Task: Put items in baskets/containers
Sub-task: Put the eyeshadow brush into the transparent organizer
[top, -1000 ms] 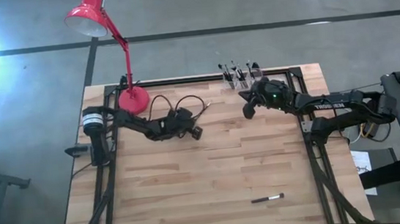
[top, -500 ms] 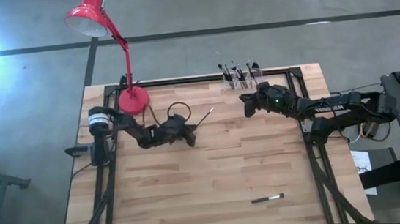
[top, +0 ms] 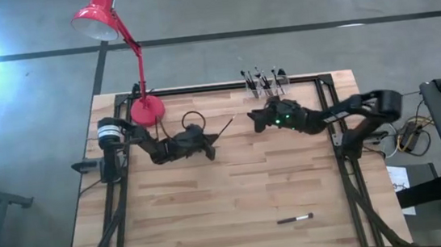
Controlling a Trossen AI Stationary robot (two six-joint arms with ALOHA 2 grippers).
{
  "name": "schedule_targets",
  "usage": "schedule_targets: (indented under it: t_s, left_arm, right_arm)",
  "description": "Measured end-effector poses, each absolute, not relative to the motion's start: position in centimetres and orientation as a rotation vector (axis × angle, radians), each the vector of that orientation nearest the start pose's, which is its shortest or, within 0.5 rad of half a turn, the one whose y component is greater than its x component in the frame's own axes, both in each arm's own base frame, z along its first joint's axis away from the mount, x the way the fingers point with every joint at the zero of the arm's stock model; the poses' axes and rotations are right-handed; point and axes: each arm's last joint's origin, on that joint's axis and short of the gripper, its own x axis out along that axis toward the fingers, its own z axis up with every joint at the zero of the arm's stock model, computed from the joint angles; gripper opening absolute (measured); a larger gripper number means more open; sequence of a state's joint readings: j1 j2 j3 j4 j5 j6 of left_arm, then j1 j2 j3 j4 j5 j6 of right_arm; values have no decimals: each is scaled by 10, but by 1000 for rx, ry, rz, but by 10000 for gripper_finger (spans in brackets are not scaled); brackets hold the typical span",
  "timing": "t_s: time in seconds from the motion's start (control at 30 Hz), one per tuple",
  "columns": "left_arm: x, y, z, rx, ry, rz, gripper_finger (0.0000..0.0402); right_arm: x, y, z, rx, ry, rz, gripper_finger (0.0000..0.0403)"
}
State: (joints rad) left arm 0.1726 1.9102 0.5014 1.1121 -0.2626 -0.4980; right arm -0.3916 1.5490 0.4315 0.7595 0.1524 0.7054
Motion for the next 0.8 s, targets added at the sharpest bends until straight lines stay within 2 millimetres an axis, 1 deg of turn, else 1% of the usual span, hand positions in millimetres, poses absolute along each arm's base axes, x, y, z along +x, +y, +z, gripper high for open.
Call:
schedule_targets:
  t_s: [0.2,0.3,0.47,0.67,0.8]
  left_arm:
    - [294,59,98,-472,130,484,0]
    - [294,59,99,-473,114,479,0]
    - [295,59,102,-476,96,464,0]
    - [295,59,102,-476,92,463,0]
    - [297,59,104,-477,84,462,0]
  right_arm:
    - [267,-109,123,779,89,-604,178]
    - [276,-111,118,815,33,-551,178]
    - [288,-111,110,847,14,-521,176]
    - [301,-111,113,842,-19,-495,171]
    - [311,-108,114,826,-21,-472,154]
